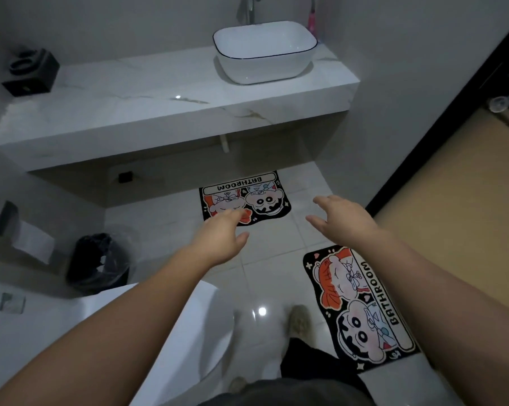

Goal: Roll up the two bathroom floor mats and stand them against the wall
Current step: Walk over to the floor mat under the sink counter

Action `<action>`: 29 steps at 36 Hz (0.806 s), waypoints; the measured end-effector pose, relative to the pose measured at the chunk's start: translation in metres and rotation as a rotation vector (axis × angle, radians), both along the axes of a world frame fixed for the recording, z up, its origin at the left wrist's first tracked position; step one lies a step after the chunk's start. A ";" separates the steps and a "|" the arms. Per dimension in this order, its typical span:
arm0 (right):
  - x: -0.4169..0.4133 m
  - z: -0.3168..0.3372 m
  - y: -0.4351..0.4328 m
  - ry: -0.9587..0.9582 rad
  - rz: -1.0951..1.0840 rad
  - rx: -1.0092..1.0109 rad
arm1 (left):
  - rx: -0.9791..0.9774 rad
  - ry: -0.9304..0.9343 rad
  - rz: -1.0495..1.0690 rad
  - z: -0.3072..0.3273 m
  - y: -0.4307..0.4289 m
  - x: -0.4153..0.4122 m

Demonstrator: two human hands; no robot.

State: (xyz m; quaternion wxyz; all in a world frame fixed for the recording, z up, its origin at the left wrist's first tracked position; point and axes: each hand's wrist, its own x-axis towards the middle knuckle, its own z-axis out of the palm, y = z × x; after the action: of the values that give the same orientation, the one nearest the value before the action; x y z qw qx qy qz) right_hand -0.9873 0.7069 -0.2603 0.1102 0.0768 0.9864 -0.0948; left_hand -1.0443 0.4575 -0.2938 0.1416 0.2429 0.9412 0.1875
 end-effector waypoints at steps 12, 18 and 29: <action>-0.111 -0.012 0.084 -0.086 0.130 -0.036 | 0.016 -0.009 0.201 0.001 0.086 -0.080; -0.155 -0.017 0.100 -0.106 0.158 -0.069 | 0.022 -0.022 0.246 -0.003 0.095 -0.107; -0.245 -0.029 0.098 -0.142 0.175 -0.063 | 0.012 -0.068 0.270 -0.023 0.086 -0.200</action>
State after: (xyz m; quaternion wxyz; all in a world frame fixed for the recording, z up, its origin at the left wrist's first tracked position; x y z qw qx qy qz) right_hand -1.2322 0.8052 -0.2889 0.1902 -0.0067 0.9755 -0.1103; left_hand -1.2446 0.5438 -0.3169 0.1456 0.1085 0.9588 0.2186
